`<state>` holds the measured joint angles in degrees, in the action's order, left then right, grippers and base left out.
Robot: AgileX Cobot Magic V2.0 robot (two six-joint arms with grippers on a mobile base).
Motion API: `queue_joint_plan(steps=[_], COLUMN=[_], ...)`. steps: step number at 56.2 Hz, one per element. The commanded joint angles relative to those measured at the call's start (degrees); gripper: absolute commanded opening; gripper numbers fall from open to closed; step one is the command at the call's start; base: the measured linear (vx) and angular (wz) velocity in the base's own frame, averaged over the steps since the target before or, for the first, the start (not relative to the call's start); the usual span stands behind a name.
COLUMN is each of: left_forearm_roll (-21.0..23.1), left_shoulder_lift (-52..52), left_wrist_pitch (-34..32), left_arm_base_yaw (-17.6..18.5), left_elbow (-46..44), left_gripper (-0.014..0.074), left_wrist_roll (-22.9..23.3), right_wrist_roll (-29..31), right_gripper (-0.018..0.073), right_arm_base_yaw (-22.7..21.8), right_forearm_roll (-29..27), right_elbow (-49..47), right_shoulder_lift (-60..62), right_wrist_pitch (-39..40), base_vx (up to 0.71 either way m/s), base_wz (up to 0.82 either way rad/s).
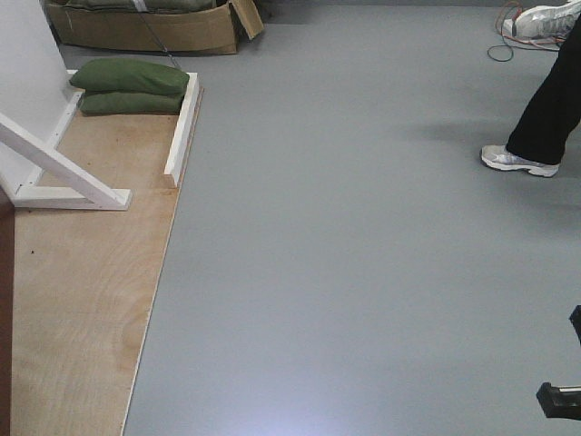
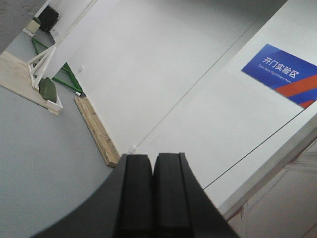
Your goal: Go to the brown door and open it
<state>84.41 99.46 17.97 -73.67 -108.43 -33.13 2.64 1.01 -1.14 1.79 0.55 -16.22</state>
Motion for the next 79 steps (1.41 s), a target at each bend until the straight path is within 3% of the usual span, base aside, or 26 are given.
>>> queue_joint_plan(steps=[1, 56, 79], left_forearm_roll=[0.58, 0.57, -1.51], left_shoulder_lift=[-2.74, -7.52, -7.87], left_wrist_pitch=[1.51, 10.18, 6.0], left_arm_base_yaw=[1.57, 19.88, 34.48], left_elbow=[-2.27, -2.27, -2.27], left_gripper=[-0.0003, -0.0003, -0.0003], left_wrist_roll=[-0.02, -0.46, -0.46], right_wrist_roll=[0.32, 0.32, 0.32], right_gripper=[0.0, 0.0, 0.0], right_arm_base_yaw=[-0.1, -0.1, -0.1], right_forearm_roll=[0.38, 0.38, 0.38], right_elbow=[0.22, 0.22, 0.22], right_shoulder_lift=[0.72, 0.72, 0.72], right_wrist_pitch=[4.71, 4.71, 4.71], base_vx=[0.0, 0.0, 0.0], base_wz=[0.0, 0.0, 0.0])
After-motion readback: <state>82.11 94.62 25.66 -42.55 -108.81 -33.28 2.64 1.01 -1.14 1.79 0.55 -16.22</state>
